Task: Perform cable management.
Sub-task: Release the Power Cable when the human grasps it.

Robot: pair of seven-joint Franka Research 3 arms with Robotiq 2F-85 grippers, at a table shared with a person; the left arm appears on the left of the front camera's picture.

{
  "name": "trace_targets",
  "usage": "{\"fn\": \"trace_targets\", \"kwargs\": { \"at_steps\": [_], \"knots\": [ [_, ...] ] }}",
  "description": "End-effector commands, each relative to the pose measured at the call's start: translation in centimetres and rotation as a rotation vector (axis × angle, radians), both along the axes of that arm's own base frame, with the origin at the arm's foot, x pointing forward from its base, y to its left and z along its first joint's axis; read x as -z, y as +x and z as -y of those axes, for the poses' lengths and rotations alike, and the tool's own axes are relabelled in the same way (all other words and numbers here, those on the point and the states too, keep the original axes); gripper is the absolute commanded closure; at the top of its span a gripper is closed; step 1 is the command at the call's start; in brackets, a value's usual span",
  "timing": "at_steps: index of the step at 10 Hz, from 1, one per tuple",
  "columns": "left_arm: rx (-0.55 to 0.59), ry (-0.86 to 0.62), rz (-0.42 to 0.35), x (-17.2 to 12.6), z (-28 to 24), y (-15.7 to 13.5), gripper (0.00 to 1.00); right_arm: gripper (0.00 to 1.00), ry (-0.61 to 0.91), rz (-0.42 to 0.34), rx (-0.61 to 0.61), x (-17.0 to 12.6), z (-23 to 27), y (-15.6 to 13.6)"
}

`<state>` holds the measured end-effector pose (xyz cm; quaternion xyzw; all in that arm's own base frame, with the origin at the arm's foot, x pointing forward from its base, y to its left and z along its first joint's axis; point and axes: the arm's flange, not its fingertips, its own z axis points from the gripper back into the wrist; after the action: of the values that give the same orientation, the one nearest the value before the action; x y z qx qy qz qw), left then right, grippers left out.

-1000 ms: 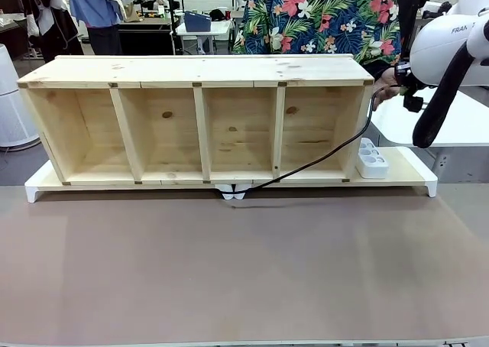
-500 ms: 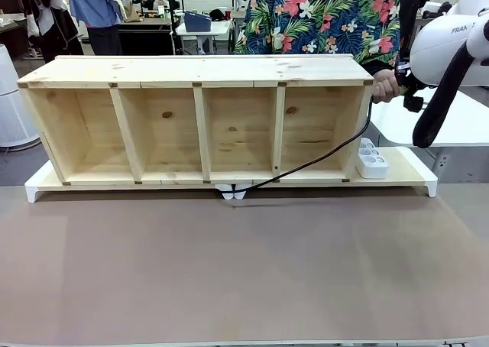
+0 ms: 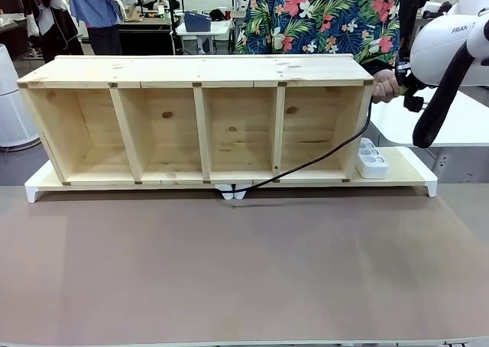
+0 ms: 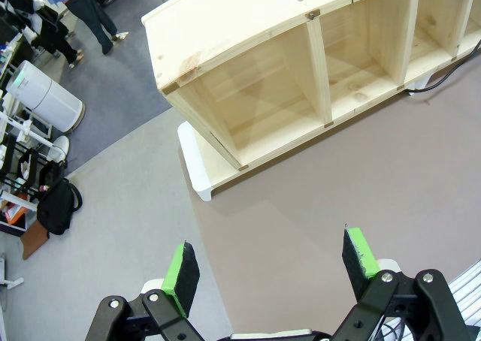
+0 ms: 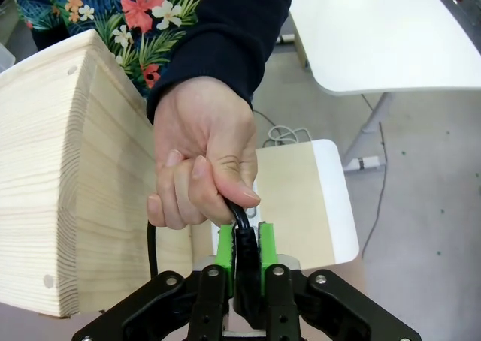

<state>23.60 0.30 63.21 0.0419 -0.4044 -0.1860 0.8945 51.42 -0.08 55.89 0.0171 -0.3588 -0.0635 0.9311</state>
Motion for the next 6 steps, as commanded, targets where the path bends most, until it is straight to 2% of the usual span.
{"fn": "trace_targets", "kwargs": {
  "at_steps": [1, 4, 5, 6],
  "knots": [
    [-0.012, -0.011, 0.009, -0.06, 0.11, 0.29, 0.0, 0.66, -0.013, -0.021, -0.015, -0.29, -0.25, 0.01],
    [-0.012, -0.011, 0.009, -0.06, 0.11, 0.29, 0.0, 0.33, -0.021, -0.023, -0.025, -0.41, -0.27, -0.01],
    [-0.012, -0.011, 0.009, -0.06, 0.11, 0.29, 0.0, 0.26, -0.022, -0.024, -0.026, -0.37, -0.26, -0.03],
    [-0.012, -0.011, 0.009, -0.06, 0.11, 0.29, 0.0, 0.13, -0.024, -0.026, -0.028, -0.36, -0.25, -0.04]
  ]
}}
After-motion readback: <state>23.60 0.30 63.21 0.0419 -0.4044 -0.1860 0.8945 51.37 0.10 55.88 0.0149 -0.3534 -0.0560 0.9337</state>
